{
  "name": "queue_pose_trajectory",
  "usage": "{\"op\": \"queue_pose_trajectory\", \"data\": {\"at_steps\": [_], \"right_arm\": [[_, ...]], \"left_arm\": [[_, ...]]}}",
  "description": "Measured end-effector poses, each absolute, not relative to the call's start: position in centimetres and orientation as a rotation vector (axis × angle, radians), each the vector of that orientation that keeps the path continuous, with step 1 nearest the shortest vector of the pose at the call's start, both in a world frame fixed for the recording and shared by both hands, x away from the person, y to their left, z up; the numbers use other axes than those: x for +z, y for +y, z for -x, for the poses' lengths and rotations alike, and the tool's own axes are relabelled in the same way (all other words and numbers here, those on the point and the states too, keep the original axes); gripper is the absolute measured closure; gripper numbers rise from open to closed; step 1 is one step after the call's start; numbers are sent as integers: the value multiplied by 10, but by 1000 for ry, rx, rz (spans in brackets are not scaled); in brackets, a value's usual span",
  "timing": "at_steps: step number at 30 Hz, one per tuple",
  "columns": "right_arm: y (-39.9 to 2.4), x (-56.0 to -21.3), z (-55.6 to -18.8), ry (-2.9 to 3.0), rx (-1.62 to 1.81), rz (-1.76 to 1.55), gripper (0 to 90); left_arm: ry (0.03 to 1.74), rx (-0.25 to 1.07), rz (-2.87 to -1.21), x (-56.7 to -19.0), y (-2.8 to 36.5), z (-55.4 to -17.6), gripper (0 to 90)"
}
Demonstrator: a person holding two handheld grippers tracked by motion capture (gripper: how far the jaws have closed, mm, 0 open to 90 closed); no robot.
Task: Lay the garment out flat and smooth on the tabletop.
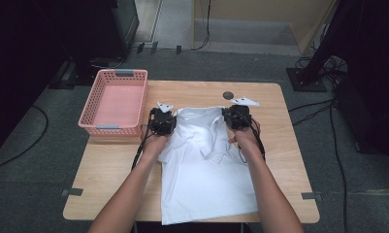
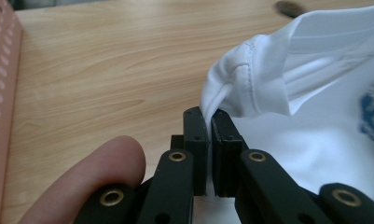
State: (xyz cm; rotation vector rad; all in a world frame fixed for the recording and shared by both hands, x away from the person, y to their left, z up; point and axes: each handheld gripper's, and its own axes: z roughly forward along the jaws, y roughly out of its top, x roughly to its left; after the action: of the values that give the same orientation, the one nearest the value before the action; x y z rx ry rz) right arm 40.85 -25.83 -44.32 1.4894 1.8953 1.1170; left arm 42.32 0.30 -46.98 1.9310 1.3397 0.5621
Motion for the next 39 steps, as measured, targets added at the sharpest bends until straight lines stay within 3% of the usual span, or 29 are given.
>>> {"op": "queue_pose_trajectory", "data": {"at_steps": [4, 6, 9, 12, 19, 28, 39], "right_arm": [[-255, -457, -435, 1911, 1068, -1580, 882], [-253, -463, -446, 1909, 1039, -1620, 874], [-253, -471, -459, 1871, 998, -1672, 719], [-257, -475, -465, 1816, 990, -1711, 682], [-257, -468, -448, 1865, 1055, -1641, 691], [-216, -478, -396, 2076, 1112, -1434, 749], [-176, -507, -360, 2222, 1025, -1256, 612]], "left_arm": [[1423, 568, -1943, -484, -1, -444, 805], [1476, 582, -1951, -489, -3, -454, 688], [1504, 544, -1976, -492, -5, -465, 562], [1499, 498, -1975, -488, -1, -469, 446], [1433, 469, -1972, -485, -2, -458, 403], [1448, 522, -1981, -508, -4, -455, 419], [1343, 582, -1960, -518, -7, -447, 318]]}}
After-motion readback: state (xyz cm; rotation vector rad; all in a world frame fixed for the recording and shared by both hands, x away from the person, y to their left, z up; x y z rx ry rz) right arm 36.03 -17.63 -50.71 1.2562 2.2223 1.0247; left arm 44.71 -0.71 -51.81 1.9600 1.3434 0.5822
